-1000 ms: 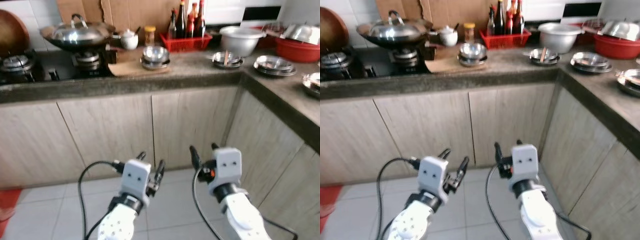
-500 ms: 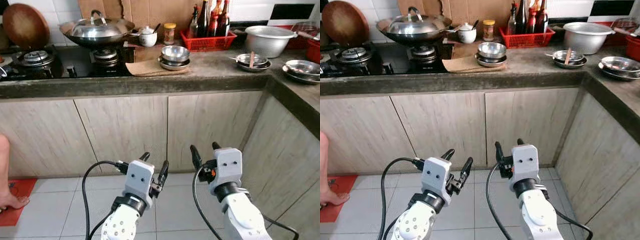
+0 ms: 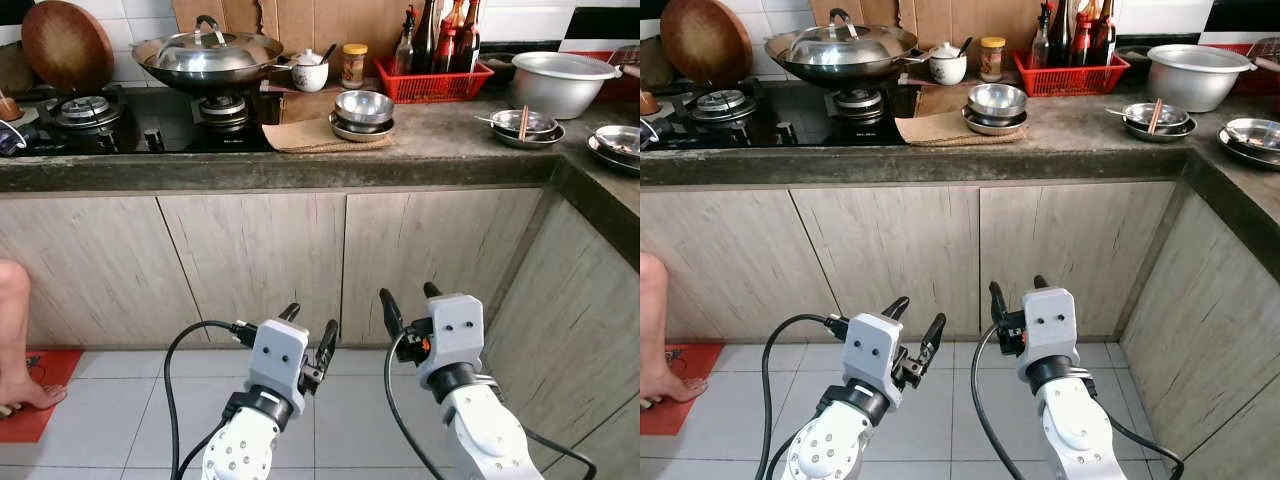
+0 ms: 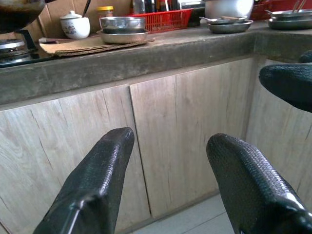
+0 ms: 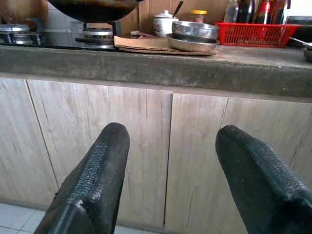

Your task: Kitchen organization

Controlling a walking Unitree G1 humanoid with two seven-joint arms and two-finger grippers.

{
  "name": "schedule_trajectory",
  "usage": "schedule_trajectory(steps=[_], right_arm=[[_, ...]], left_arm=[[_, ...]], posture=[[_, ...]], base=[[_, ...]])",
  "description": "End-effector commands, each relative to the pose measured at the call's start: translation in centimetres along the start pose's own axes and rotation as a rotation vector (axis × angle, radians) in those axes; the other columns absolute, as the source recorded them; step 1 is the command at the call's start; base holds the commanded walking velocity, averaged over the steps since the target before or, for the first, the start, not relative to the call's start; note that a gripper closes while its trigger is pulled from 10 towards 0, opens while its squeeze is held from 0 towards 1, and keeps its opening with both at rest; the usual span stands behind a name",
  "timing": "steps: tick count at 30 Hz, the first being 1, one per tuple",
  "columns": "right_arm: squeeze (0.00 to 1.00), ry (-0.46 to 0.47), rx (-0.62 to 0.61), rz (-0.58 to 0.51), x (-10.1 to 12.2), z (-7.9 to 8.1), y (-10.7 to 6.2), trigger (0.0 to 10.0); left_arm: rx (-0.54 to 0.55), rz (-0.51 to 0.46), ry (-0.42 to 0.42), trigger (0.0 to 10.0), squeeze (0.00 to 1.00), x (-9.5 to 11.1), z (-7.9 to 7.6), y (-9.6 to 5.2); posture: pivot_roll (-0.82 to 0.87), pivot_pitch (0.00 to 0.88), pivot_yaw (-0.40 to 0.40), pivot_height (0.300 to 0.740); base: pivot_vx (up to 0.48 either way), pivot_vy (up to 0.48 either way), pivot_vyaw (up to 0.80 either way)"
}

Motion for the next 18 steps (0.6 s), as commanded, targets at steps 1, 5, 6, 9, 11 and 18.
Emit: schedule_trajectory(steps=[1,5,6,9,11,18], right_arm=[[0.0,-0.001,0.0,0.003,-0.14,0.04,-0.03,10.0],[0.0,-0.002,0.0,0.004,-0.15,0.04,-0.01,10.0],[0.0,-0.002,0.0,0.005,-0.17,0.06,-0.01,10.0],[0.0,-0.002,0.0,0.005,-0.19,0.07,-0.01,10.0],[0.0,-0.002,0.0,0.005,-0.19,0.07,-0.01,10.0],[0.0,-0.002,0.0,0.005,-0.19,0.07,-0.01,10.0]], left_arm=[[0.003,-0.01,0.003,10.0,0.0,0.25,0.02,0.01],[0.002,-0.006,0.004,10.0,0.0,0.19,-0.02,-0.02],[0.002,-0.005,0.005,10.0,0.0,0.17,-0.03,-0.03],[0.001,-0.006,0.005,10.0,0.0,0.19,-0.04,-0.03],[0.001,-0.006,0.005,10.0,0.0,0.19,-0.04,-0.03],[0.001,-0.006,0.005,10.0,0.0,0.19,-0.04,-0.03]], posture=[[0.11,0.036,-0.009,0.74],[0.11,0.036,-0.009,0.74],[0.11,0.036,-0.009,0.74],[0.11,0.036,-0.009,0.74],[0.11,0.036,-0.009,0.74],[0.11,0.036,-0.009,0.74]], base=[[0.326,0.0,0.0],[0.323,0.0,0.0],[0.334,0.0,0.0],[0.334,0.0,0.0],[0.334,0.0,0.0],[0.334,0.0,0.0]])
Point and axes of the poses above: a point about 5 cm out from each wrist's last joint towards the gripper, its own y axis pointing out of the wrist towards the gripper, its own x axis along the axis of the wrist's last joint, z = x × y, the point moved 2 cm from there along y, pointing out of the wrist towards the gripper, and after that the axes turned 14 degrees about y, right-handed, at the moved point
